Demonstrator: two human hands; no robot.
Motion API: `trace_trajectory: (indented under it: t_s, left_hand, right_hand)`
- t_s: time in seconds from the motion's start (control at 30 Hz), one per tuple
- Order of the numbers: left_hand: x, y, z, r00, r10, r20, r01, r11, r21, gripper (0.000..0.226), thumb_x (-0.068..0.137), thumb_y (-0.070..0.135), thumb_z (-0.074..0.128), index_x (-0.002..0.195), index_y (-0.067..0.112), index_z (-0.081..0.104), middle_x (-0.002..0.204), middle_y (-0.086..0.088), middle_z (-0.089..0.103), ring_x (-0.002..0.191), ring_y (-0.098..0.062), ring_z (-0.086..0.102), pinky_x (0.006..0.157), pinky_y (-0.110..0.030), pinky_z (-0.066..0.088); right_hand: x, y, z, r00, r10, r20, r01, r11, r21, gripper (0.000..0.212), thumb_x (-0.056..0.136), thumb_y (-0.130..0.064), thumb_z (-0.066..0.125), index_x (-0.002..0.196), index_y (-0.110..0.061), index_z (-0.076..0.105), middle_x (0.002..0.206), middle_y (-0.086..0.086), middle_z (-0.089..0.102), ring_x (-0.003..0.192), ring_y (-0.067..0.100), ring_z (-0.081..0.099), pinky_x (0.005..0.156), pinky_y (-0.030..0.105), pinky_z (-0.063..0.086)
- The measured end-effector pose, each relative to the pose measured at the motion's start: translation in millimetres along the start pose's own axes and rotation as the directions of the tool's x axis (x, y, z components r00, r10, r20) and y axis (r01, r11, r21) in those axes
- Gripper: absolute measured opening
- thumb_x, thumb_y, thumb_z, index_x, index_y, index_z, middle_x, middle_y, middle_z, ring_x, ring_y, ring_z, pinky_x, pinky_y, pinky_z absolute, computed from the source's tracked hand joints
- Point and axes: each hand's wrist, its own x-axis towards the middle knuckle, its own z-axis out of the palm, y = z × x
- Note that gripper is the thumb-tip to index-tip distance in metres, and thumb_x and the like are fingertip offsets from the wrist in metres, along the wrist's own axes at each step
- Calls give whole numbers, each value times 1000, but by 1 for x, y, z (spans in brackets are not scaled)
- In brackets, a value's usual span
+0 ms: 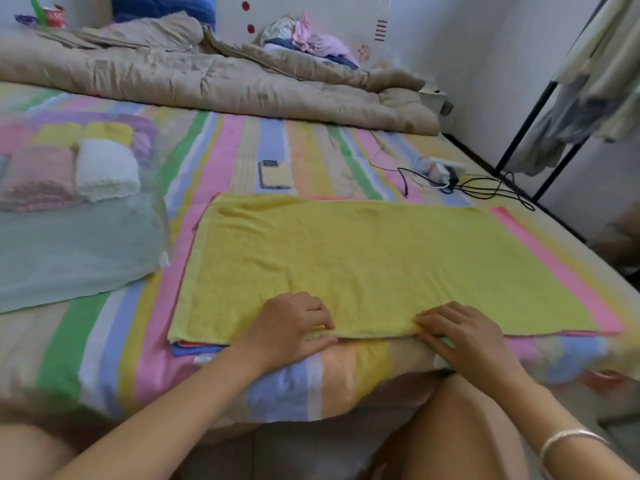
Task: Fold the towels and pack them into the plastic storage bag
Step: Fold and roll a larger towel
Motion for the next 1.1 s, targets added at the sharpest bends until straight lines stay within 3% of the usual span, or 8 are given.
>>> trace_trajectory:
  t_s: [0.4,0.5,0.6,0.67,0.83,0.93,1.0,1.1]
  left_hand:
    - [-13,16,12,959,-258,-119,248,964,-94,25,88,44,55,81,30,75,93,21,71,88,1,63,70,-27,53]
    - [-13,17,14,952,-273,-135,261,960,-102,26,87,44,55,80,30,75,92,22,70,87,2,62,70,-26,53]
    - [-12,18,14,950,-280,-134,269,958,-96,25,87,44,55,78,31,74,91,22,69,87,3,62,69,-28,53]
    - [-10,19,13,949,-292,-120,282,955,-93,25,87,45,55,77,31,73,90,23,69,86,3,62,69,-29,53]
    - [-6,22,5,862,-506,-21,464,806,-368,33,92,49,49,85,30,76,86,20,72,84,3,66,76,-27,54]
    - [2,17,-6,694,-718,59,593,523,-612,28,102,29,44,96,20,70,89,4,74,81,-9,71,80,-32,57]
    - [5,11,-12,594,-799,92,622,384,-683,26,103,27,41,99,20,65,95,-4,72,78,-17,72,76,-36,58]
    - [10,2,-20,460,-874,159,639,201,-743,23,103,24,41,99,16,62,96,-11,70,73,-24,72,65,-37,58]
  right_hand:
    - [-35,57,-21,947,313,-72,-320,902,-290,24,80,-30,53,82,-19,74,70,4,61,65,31,62,53,36,45]
    - [-40,69,-28,816,578,-3,-548,772,-323,17,77,-15,70,94,-17,75,80,11,70,72,34,68,58,38,52]
    - [-32,73,-33,623,780,-59,-762,589,-267,27,86,-21,58,109,-25,69,92,20,70,84,38,66,67,36,46]
    - [-15,65,-31,609,781,-141,-791,586,-174,26,87,-19,57,108,-23,70,95,18,70,85,38,66,67,36,46]
    - [48,21,-3,948,254,-192,-271,960,-70,20,72,-13,61,86,-17,76,88,2,73,95,30,67,74,37,52]
    - [69,-21,11,973,-230,24,228,971,64,20,75,-21,55,78,-26,75,87,-11,74,106,20,66,88,33,50]
    - [73,-39,15,958,-285,41,268,934,235,20,75,-20,52,71,-26,71,88,-14,72,103,16,65,88,30,50]
    - [84,-36,17,994,-42,-99,78,912,402,22,73,-13,48,67,-24,66,79,-12,67,83,16,62,65,33,52]
